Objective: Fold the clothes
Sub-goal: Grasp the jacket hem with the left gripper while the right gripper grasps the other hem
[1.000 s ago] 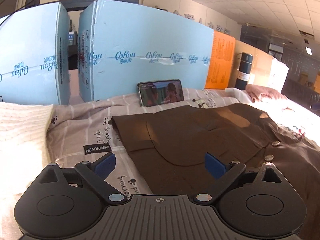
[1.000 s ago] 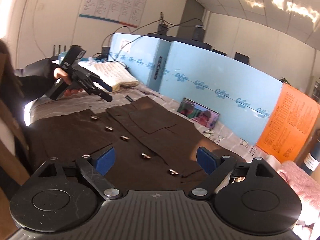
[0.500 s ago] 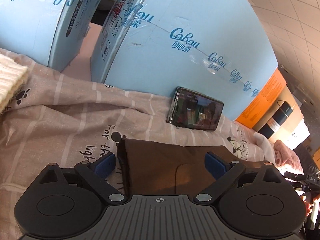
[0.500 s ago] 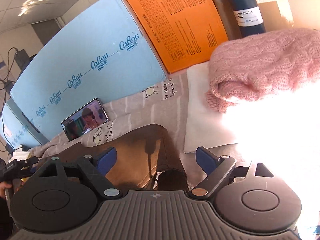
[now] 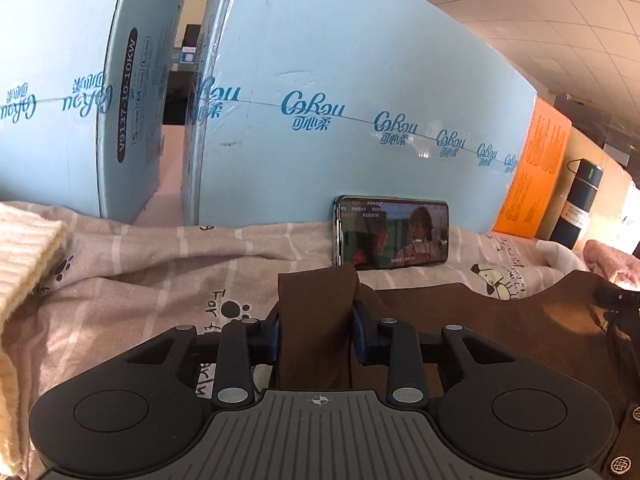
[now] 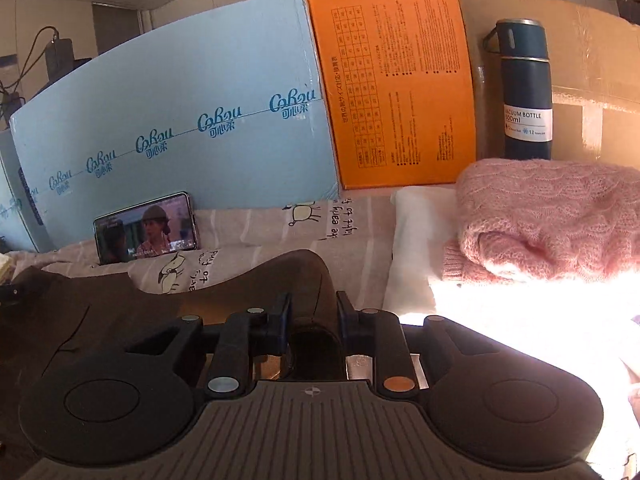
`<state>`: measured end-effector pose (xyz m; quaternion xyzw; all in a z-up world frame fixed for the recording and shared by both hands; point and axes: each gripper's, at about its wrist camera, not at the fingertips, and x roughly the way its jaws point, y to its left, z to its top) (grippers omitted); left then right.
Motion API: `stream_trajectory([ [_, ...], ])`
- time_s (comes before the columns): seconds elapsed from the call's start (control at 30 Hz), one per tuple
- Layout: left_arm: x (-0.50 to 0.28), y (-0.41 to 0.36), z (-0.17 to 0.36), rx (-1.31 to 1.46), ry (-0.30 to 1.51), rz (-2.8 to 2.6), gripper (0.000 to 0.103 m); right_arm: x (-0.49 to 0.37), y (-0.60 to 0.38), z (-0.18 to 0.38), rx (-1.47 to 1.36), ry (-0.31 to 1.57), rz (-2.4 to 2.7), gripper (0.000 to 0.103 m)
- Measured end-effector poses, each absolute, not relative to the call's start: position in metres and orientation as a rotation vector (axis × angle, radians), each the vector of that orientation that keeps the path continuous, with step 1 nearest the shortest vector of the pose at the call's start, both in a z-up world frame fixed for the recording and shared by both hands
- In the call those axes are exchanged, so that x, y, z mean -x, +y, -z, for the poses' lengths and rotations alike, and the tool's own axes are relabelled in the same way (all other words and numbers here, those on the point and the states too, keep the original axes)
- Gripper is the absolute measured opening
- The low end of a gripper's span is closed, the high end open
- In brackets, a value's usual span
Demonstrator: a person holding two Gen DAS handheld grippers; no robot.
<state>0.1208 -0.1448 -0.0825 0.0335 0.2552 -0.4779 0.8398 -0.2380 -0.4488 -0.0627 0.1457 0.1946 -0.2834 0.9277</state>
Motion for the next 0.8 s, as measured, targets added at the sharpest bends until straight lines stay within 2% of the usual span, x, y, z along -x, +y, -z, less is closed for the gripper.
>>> stream_trajectory([
  [0.23, -0.132, -0.173, 0.076, -0.117, 0.547, 0.987, 0.03, 0.217, -0.461, 0.064, -0.191, 0.435, 0.64, 0.02],
  [0.3, -0.136, -0.177, 0.077, -0.129, 0.604, 0.982, 0.035, 0.213, -0.467, 0.069, -0.193, 0.467, 0.647, 0.021],
  [0.33, -0.136, -0.175, 0.078, -0.129, 0.628, 0.975, 0.036, 0.215, -0.467, 0.069, -0.196, 0.462, 0.646, 0.023],
  [0.4, -0.136, -0.162, 0.077, -0.085, 0.669, 0.993, 0.046, 0.221, -0.467, 0.068, -0.202, 0.446, 0.645, 0.034],
  [0.43, -0.136, -0.155, 0.077, -0.056, 0.688, 1.007, 0.051, 0.223, -0.467, 0.068, -0.204, 0.439, 0.644, 0.052],
  [0.47, -0.135, -0.146, 0.077, -0.012, 0.719, 1.032, 0.062, 0.227, -0.465, 0.064, -0.203, 0.412, 0.647, 0.068],
  [0.5, -0.135, -0.138, 0.079, 0.036, 0.753, 1.063, 0.069, 0.23, -0.464, 0.06, -0.202, 0.383, 0.651, 0.071],
  [0.6, -0.124, -0.111, 0.082, 0.123, 0.777, 1.105, 0.069, 0.237, -0.458, 0.048, -0.193, 0.31, 0.653, 0.073],
  [0.73, -0.104, -0.085, 0.086, 0.177, 0.806, 1.135, 0.069, 0.229, -0.451, 0.045, -0.207, 0.34, 0.576, 0.073],
  [0.8, -0.09, -0.079, 0.086, 0.143, 0.796, 1.13, 0.065, 0.223, -0.453, 0.049, -0.235, 0.376, 0.546, 0.073],
])
